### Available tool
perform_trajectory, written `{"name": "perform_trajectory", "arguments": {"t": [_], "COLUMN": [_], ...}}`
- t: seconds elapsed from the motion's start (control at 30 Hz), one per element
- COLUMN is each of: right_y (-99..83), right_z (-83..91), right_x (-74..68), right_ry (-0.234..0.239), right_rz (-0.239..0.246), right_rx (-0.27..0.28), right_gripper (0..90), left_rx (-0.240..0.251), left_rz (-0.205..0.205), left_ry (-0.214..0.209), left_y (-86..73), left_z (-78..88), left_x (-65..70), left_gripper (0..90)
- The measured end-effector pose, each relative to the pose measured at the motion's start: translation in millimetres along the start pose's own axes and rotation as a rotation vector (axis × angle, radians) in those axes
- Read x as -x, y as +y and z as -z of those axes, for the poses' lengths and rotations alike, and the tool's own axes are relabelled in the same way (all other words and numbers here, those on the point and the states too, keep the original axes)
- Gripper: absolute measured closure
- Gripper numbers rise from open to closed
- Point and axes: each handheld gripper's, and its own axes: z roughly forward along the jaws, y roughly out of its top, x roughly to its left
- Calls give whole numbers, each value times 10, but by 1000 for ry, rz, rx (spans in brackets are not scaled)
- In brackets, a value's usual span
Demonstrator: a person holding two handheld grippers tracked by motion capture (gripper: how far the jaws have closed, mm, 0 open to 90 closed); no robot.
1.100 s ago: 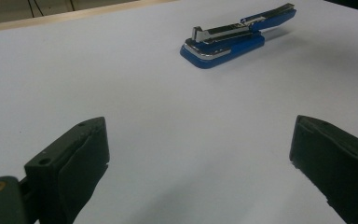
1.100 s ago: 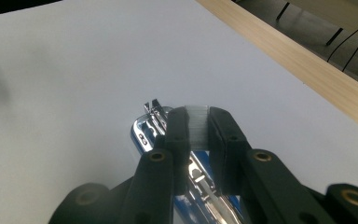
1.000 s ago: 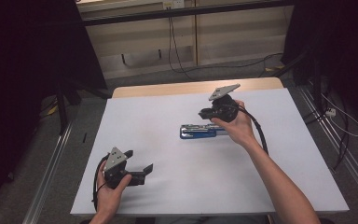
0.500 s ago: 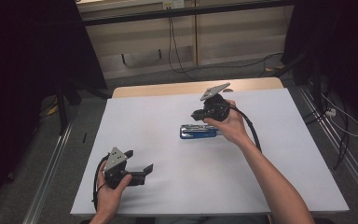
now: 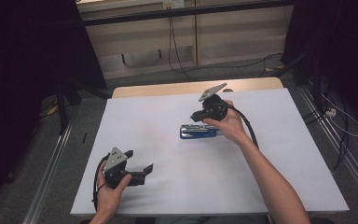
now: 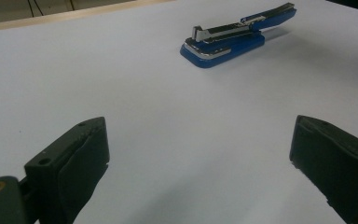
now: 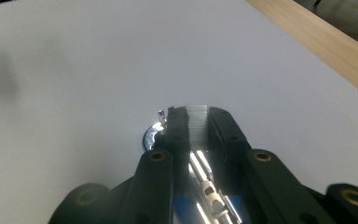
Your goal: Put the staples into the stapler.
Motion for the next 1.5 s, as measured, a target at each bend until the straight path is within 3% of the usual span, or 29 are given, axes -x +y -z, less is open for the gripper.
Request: {"name": "perform_trajectory", "arguments": {"t": [0.33,0.6,0.97,1.5], "right_y": [42,37,14,30], "right_z": [-112,-221,-287,-395], "right_x": [55,74,98,88], "right_ry": [17,57,79,130], "right_rz": [32,19,10,130], "right_rx": [-40,-51,-18,-72], "right_gripper": [793,793,793,793], "left_rx": [5,6,7,4], "left_rz": [-1,-3,-3,-6], "left_ry": [0,0,-1,-3], "left_y": [0,1,1,2], "left_z": [9,13,14,11], "left_x": [-5,-1,-2,1], "left_gripper": [48,48,48,48]}}
